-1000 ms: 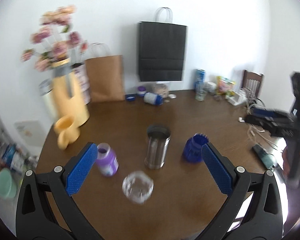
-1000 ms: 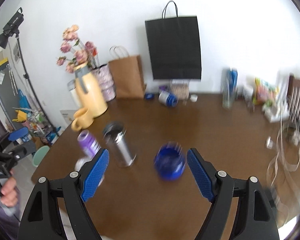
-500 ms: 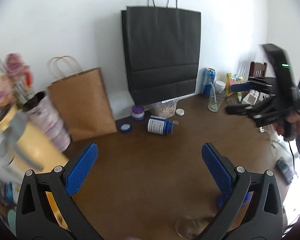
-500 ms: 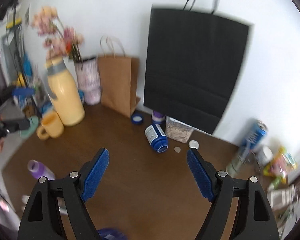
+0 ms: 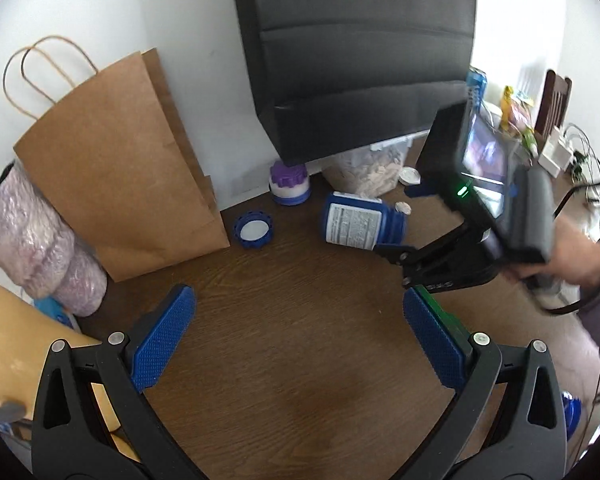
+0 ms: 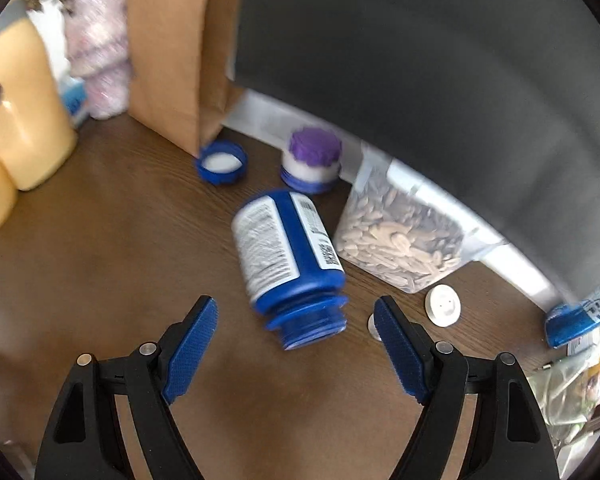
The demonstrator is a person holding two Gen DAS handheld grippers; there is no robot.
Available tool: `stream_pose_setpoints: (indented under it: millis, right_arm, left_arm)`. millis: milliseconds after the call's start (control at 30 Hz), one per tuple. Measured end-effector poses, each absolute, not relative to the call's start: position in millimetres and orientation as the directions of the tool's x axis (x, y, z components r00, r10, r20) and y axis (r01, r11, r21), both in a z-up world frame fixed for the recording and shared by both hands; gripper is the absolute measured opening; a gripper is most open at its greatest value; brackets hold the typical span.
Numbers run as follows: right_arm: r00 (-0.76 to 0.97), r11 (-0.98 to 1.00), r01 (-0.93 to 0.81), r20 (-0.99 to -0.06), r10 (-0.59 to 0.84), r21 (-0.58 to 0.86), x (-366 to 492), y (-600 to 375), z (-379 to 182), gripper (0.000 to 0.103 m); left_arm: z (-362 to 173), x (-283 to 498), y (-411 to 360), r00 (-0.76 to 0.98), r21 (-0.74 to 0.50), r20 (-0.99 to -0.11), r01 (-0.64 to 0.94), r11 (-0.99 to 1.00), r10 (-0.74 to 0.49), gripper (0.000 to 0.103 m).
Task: Flip cup upright
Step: 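Reach the right tool to the lying blue-capped bottle and grasp its cap end, then lift the bottle with the right tool and swing it cap-up toward the left tool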
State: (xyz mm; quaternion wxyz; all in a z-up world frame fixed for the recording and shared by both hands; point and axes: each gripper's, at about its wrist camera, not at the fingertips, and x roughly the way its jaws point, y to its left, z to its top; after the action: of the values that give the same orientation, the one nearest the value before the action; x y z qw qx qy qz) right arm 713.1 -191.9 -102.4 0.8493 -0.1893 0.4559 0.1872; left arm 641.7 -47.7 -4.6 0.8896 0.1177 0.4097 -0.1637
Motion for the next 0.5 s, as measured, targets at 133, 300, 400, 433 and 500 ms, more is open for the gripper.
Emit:
stream_pose_setpoints:
  millis: [133,300,400,433,500]
  right_arm:
    - [0.532,0.882,-0.461,-0.826,0.184,-0.101,722.4,-201.1,-115.1,0.083]
    - [0.553,0.887,-0.452,-0.809,0.2,-0.09,727.9,-205.1,-120.6,0.07]
    - [0.546,0.886,-0.457,-0.81,0.212,-0.076,721.8,-209.5,-118.0,0.069]
    - [0.548,0.88,-0.467,-0.808,0.213,-0.084,717.7,-208.5,-116.6,0.069]
    - [0.551,0.87,-0.482,-0.808,0.208,-0.104,702.1,-209.5,-108.5,0.069]
  left_arm:
    - [-5.0,648.8,-38.5,0.623,0.061,-0.76,0.348,0.936,-0.182,0.103]
    - [1.6,646.6,-32.1,0.672,0.098,-0.73,0.282,0.954,-0.123,0.103]
    - [9.1,638.6,-29.4,0.687,0.117,-0.718,0.276,0.954,-0.111,0.103]
    - [13.4,635.8,-27.5,0.687,0.112,-0.717,0.276,0.955,-0.114,0.103]
    - [23.0,630.3,-25.9,0.693,0.111,-0.713,0.268,0.957,-0.112,0.103]
